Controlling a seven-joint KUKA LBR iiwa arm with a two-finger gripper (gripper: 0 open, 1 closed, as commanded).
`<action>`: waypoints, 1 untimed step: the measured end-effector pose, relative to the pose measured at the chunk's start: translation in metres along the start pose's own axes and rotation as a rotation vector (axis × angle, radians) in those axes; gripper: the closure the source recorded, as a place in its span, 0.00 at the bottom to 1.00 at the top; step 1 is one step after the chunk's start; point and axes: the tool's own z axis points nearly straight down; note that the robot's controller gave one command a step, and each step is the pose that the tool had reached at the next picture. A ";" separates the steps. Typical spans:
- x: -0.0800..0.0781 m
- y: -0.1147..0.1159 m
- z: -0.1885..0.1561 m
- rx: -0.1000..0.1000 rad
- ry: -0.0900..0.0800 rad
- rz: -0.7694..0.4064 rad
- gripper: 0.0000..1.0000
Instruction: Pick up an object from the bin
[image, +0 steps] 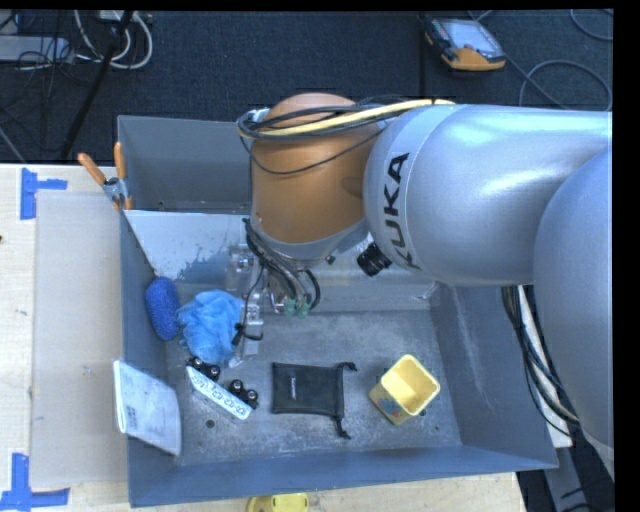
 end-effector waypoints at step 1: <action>-0.001 -0.001 -0.005 -0.001 -0.008 0.004 0.00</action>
Offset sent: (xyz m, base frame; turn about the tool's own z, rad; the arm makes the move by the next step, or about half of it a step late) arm -0.0102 -0.0586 -0.0717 -0.1670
